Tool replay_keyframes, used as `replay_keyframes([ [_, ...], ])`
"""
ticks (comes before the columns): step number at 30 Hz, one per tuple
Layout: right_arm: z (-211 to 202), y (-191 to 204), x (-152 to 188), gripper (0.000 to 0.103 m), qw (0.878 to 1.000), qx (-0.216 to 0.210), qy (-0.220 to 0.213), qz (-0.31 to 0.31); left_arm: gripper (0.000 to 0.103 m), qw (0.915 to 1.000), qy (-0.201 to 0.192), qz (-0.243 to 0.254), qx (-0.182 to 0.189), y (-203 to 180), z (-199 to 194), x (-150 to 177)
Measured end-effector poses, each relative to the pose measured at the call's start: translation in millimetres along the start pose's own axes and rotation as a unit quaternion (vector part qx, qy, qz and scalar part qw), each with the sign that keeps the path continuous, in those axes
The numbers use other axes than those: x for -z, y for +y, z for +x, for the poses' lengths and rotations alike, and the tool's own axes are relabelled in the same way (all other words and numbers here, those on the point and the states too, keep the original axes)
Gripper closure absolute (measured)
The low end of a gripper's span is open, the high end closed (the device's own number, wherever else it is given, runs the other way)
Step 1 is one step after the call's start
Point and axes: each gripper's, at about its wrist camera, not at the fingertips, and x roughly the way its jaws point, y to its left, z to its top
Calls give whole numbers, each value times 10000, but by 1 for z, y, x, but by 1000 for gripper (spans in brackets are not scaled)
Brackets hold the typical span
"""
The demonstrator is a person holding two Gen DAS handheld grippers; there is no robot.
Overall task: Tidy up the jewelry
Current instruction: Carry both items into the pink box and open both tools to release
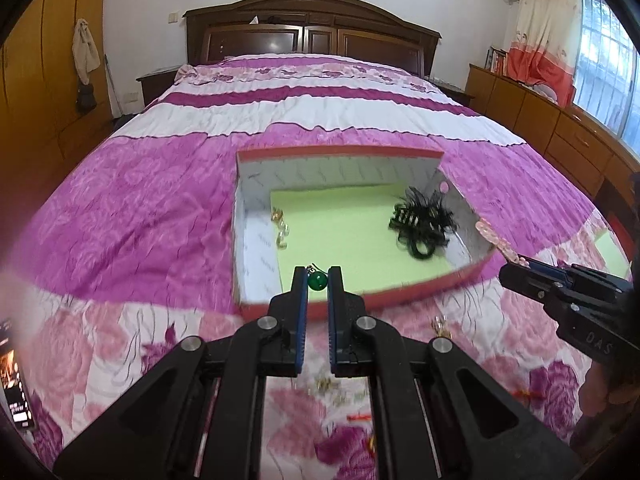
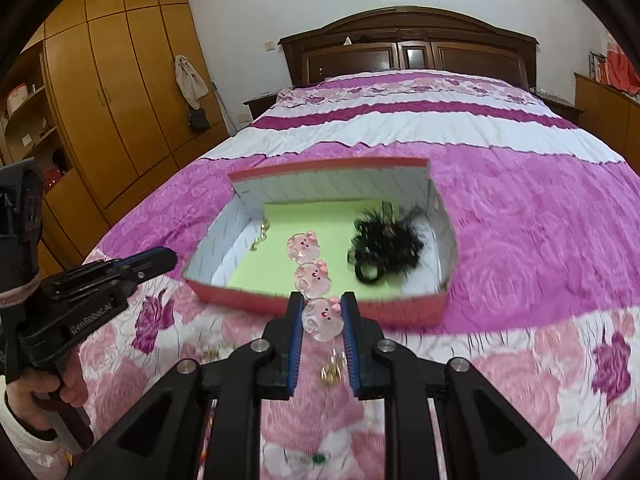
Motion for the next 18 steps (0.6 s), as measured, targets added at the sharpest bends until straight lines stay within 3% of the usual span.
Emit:
replay_keyframes([
  [18,89,-6,-51,83,9988,-171,424,188,102,9995,281,-116,-129,13,75,-13],
])
